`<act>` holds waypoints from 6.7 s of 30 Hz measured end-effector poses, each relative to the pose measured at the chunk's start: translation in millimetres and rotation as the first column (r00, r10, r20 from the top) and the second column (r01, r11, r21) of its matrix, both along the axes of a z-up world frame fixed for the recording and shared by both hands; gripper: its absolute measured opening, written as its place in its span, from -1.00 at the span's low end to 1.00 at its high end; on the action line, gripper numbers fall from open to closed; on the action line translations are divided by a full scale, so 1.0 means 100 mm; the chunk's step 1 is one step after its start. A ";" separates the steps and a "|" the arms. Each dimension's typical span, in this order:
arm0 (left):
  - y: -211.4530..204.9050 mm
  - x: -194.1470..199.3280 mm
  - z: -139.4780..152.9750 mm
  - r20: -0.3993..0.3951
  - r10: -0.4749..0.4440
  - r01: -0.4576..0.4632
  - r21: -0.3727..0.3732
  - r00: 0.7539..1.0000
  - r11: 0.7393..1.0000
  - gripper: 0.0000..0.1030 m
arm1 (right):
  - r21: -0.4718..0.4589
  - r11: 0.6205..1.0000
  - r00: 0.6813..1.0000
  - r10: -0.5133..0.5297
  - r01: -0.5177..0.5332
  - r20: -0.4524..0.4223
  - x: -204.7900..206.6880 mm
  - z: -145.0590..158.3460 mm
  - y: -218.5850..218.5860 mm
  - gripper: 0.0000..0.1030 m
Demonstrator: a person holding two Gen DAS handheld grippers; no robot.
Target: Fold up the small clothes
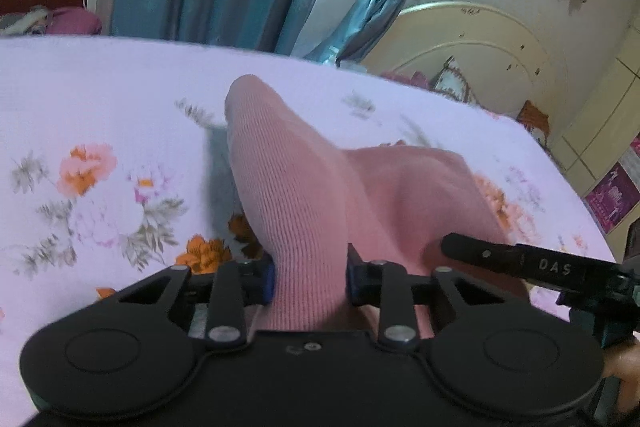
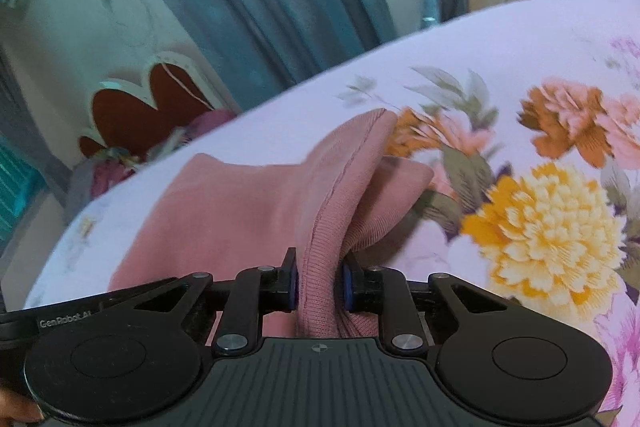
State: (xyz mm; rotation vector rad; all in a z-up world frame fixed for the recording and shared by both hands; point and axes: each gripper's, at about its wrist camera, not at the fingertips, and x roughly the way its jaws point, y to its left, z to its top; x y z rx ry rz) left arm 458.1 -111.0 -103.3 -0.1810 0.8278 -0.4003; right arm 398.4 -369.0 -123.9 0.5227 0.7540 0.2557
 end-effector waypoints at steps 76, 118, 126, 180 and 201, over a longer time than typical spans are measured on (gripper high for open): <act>3.80 -0.55 -0.03 0.172 0.064 -0.111 0.283 0.983 0.953 0.21 | -0.422 0.896 0.987 0.159 -0.136 0.019 -0.06 -0.15 4.41 -0.56; 3.11 -3.14 1.36 0.327 0.268 -0.368 0.295 0.906 0.882 1.00 | -0.321 0.932 0.945 0.247 -0.171 0.213 -2.60 1.20 3.75 0.99; 3.21 -3.50 1.52 0.271 0.348 -0.413 0.243 0.898 0.878 1.00 | -0.378 0.922 0.935 0.205 -0.085 0.289 -3.10 1.49 3.78 0.99; 3.25 -3.92 1.69 0.333 0.377 -0.466 0.247 0.864 0.850 1.00 | -0.399 0.917 0.905 0.178 -0.009 0.387 -3.42 1.63 3.77 0.99; 3.30 -3.90 1.68 0.322 0.377 -0.463 0.254 0.868 0.849 1.00 | -0.395 0.919 0.908 0.173 -0.010 0.381 -3.39 1.62 3.76 0.99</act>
